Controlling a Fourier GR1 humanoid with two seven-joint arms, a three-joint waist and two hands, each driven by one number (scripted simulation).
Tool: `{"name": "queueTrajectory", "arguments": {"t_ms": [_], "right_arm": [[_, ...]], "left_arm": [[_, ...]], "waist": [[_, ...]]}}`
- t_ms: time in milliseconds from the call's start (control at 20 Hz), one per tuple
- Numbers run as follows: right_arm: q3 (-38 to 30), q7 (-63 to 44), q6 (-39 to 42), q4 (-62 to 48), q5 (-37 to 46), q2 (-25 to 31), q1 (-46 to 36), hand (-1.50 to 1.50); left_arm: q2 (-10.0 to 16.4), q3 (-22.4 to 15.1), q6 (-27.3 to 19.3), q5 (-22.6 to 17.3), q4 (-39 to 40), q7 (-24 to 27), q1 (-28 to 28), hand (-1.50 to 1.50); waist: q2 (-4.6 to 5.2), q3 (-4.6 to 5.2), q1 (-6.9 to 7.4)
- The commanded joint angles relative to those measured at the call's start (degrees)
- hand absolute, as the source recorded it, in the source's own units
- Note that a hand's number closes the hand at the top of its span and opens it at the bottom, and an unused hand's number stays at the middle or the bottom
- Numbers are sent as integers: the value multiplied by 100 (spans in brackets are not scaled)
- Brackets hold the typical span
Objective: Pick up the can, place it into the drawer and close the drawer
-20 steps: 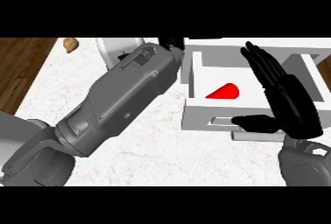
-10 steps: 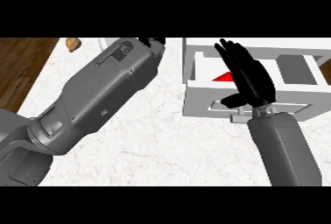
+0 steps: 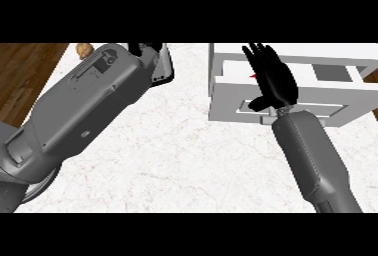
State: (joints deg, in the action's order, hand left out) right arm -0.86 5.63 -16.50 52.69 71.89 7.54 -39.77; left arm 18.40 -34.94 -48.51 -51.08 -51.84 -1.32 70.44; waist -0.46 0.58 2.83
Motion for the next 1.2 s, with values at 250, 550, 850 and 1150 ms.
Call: {"name": "queueTrajectory", "arguments": {"t_ms": [250, 550, 850, 1150], "right_arm": [[-513, 278, -1413, -1867, 50, -20, -730, -150], [-730, 247, -1915, -2774, 213, 150, -1422, -150], [-927, 145, -2149, -3405, 251, 299, -2111, -150], [-942, -119, -2401, -3786, 413, 358, -2498, -150]], "left_arm": [[272, 19, -131, 225, -825, -141, -495, -150], [501, 222, 17, 242, -834, -416, -383, -150], [700, 215, 92, 350, -1122, -507, -598, -150], [919, 214, 44, 466, -1526, -648, -717, -150]], "waist": [[108, -68, 75], [166, -71, 95], [206, -70, 219], [204, -69, 289]]}}
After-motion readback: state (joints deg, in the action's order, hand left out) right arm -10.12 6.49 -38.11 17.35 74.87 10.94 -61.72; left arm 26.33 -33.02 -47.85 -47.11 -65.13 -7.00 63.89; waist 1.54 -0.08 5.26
